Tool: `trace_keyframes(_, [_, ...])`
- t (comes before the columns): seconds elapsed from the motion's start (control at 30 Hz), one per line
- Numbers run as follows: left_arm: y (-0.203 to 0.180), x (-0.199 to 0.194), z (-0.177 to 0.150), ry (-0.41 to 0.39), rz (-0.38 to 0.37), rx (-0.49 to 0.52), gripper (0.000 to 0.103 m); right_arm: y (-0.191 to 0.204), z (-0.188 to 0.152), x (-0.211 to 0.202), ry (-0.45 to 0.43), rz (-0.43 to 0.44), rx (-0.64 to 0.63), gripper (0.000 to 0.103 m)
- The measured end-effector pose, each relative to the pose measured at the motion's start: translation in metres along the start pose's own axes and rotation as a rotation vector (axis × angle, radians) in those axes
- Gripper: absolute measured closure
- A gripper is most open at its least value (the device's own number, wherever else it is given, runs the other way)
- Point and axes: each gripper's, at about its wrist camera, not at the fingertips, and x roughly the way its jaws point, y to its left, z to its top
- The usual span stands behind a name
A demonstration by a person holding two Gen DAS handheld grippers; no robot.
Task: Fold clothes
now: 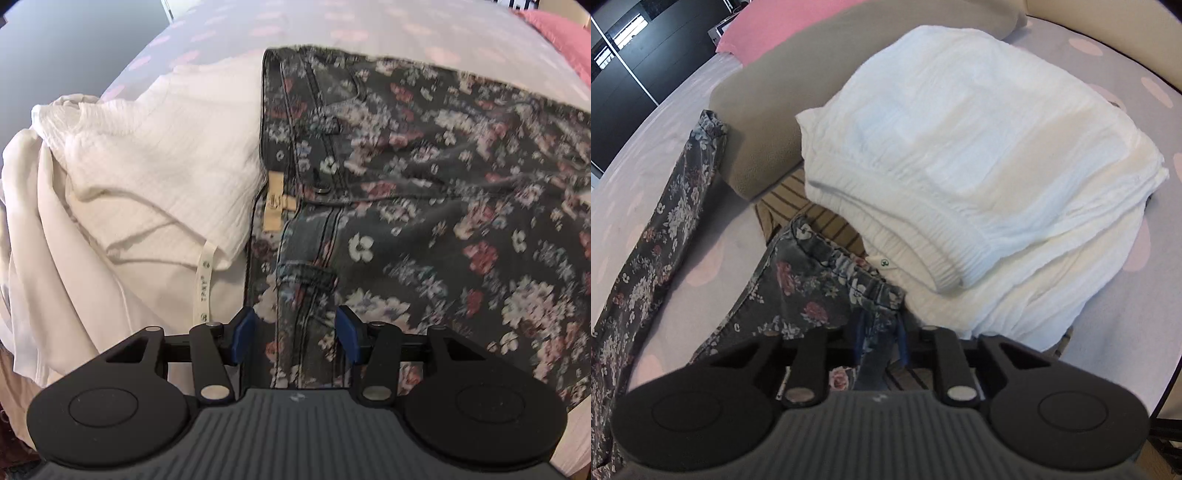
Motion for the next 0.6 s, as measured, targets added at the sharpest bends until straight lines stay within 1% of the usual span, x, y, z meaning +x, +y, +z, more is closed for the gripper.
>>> trace_keyframes(0.03, [0.0, 0.002, -0.001, 0.011, 0.006, 0.0, 0.057, 0.002, 0.0, -0.007, -0.015, -0.006, -0.004, 0.09])
trace_keyframes(0.07, [0.001, 0.004, -0.001, 0.02, 0.003, -0.005, 0.061, 0.005, 0.0, -0.013, -0.031, -0.012, -0.009, 0.091])
trace_keyframes(0.1, [0.001, 0.005, -0.001, 0.026, -0.004, -0.008, 0.066, 0.007, 0.0, -0.02, -0.046, -0.018, -0.013, 0.092])
trace_keyframes(0.17, [0.002, 0.008, -0.002, 0.039, -0.01, -0.006, 0.07, 0.011, 0.001, -0.033, -0.077, -0.031, -0.022, 0.093])
trace_keyframes(0.23, [0.002, 0.009, -0.002, 0.05, -0.021, -0.005, 0.07, 0.009, 0.0, -0.051, -0.125, -0.056, -0.01, 0.094])
trace_keyframes(0.3, [0.002, 0.01, -0.003, 0.058, -0.033, -0.003, 0.071, 0.0, 0.0, -0.061, -0.147, -0.121, 0.014, 0.094])
trace_keyframes(0.43, [0.0, 0.011, -0.003, 0.068, -0.024, 0.018, 0.071, -0.006, -0.002, -0.055, -0.115, -0.16, -0.004, 0.094])
trace_keyframes(0.53, [0.002, 0.011, -0.003, 0.075, -0.025, 0.012, 0.07, -0.011, -0.003, -0.05, -0.089, -0.187, -0.019, 0.094])
trace_keyframes(0.6, [0.002, 0.01, -0.003, 0.073, -0.023, 0.017, 0.07, -0.014, -0.004, -0.047, -0.072, -0.205, -0.029, 0.091])
